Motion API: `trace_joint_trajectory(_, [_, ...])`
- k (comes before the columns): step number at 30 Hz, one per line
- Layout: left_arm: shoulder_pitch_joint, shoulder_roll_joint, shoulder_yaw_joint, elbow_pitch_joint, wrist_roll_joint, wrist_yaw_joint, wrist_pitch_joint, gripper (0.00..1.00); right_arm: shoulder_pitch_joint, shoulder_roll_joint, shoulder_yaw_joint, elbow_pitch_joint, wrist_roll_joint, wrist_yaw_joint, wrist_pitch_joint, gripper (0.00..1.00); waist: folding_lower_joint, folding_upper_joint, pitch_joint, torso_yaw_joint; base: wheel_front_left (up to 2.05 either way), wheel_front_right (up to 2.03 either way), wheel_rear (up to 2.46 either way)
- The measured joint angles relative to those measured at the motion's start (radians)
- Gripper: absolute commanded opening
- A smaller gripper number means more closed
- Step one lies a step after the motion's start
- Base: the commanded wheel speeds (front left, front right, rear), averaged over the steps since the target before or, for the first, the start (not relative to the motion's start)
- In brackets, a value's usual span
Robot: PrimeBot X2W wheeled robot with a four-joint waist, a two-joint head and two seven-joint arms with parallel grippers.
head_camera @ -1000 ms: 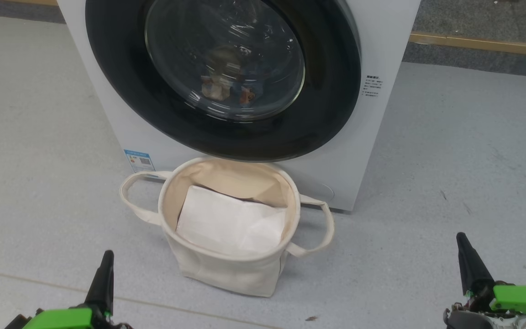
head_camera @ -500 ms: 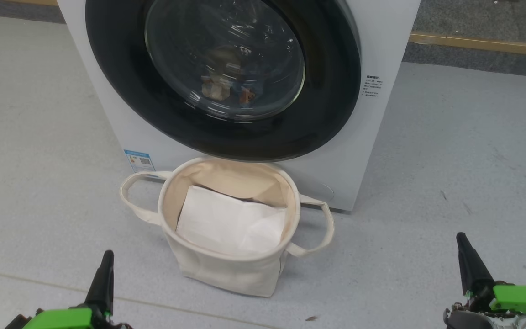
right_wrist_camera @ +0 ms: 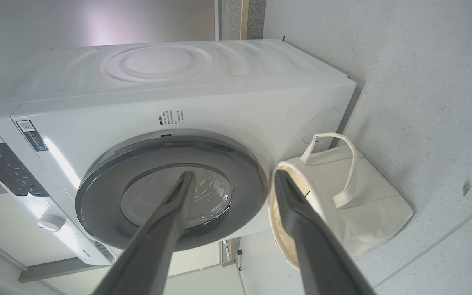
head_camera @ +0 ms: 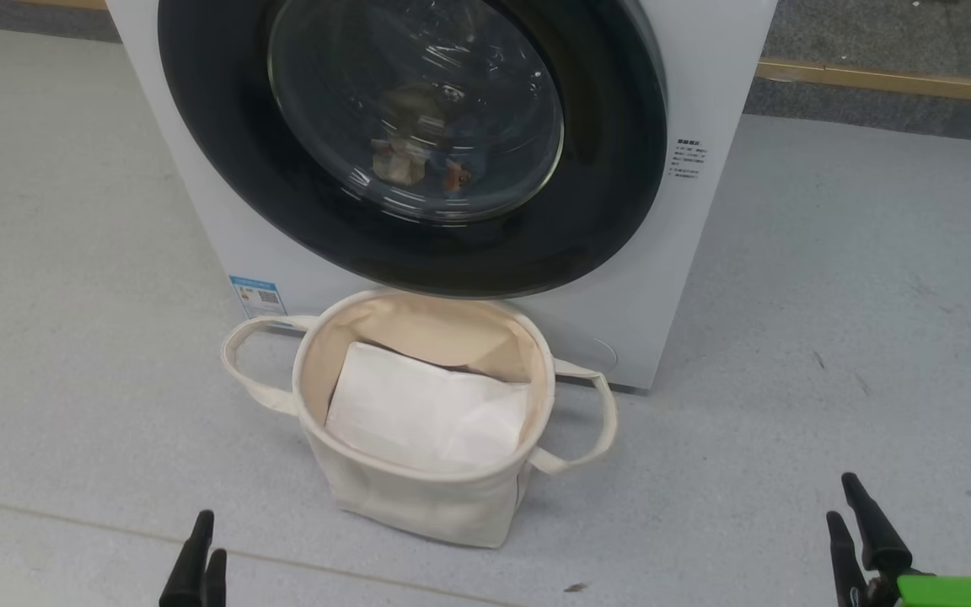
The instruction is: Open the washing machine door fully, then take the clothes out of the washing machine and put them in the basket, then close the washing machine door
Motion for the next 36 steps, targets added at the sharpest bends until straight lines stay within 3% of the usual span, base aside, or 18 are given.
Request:
trace_joint_trajectory(12, [-0.002, -0.001, -0.006, -0.013, 0.013, 0.0, -0.031, 1.0, -0.001, 0.0, 0.003, -0.029, -0.028, 0.0, -0.03, 1.0, -0.0003, 0.0, 0.002, 0.005, 0.0, 0.0, 0.0])
trace_joint_trajectory(21, [-0.005, -0.001, 0.009, -0.042, 0.087, 0.0, -0.055, 1.0, -0.014, 0.0, 0.005, -0.049, -0.095, 0.0, -0.054, 1.0, -0.0004, 0.0, 0.004, 0.008, 0.0, 0.0, 0.0])
trace_joint_trajectory(36, [-0.019, -0.001, -0.007, -0.183, 0.393, 0.03, -0.097, 1.0, -0.055, 0.0, 0.013, -0.104, -0.27, 0.0, -0.098, 1.0, -0.0005, 0.0, 0.007, 0.009, 0.0, 0.0, 0.0])
